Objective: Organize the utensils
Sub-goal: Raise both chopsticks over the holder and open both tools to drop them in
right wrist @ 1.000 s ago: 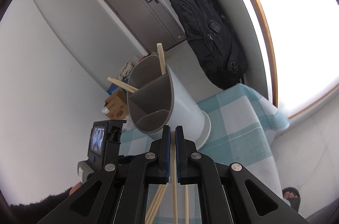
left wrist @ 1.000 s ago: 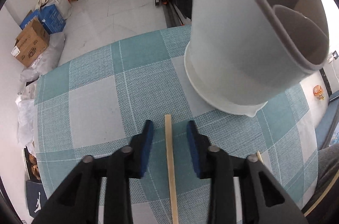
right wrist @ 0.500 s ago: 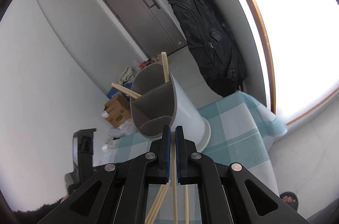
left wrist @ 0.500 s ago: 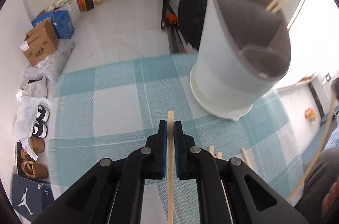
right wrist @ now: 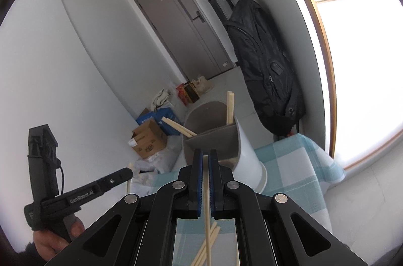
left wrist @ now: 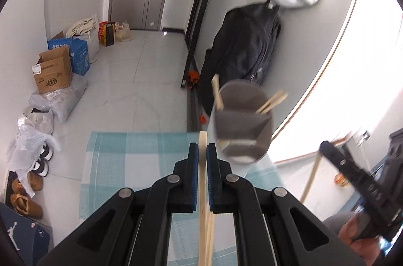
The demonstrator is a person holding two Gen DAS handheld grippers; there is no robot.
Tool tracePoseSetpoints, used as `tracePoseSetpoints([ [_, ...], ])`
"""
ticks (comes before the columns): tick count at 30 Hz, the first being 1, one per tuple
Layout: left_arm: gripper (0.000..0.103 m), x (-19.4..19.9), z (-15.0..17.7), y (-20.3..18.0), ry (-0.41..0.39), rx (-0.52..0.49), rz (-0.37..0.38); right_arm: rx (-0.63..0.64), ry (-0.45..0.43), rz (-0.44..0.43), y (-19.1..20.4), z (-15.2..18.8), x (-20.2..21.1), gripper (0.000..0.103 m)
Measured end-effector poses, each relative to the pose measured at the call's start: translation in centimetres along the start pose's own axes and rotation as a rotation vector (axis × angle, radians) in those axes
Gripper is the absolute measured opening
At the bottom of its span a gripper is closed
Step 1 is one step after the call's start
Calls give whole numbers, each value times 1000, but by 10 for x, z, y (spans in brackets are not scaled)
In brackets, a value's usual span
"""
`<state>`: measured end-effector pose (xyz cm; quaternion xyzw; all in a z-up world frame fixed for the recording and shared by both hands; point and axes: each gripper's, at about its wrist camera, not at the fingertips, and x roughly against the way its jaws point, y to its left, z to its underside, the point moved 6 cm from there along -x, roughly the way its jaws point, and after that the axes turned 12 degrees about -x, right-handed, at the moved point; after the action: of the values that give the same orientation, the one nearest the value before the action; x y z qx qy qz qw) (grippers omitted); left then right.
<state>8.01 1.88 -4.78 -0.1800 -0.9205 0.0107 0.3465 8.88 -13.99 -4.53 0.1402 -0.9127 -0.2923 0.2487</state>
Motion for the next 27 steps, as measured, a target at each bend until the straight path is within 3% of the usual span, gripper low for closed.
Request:
tracePoseSetpoints([
  [10,2,13,-79,-5,-192,16,0,52,-70,-48,47,-68,2,4],
  [16,2,-3,-122,-1,-246,65,0,74,-117,-61,64,-116,-10,4],
  [27,2,-29,-153,5,-373,101,12,127,-225,-58,73,-171,-64,4],
])
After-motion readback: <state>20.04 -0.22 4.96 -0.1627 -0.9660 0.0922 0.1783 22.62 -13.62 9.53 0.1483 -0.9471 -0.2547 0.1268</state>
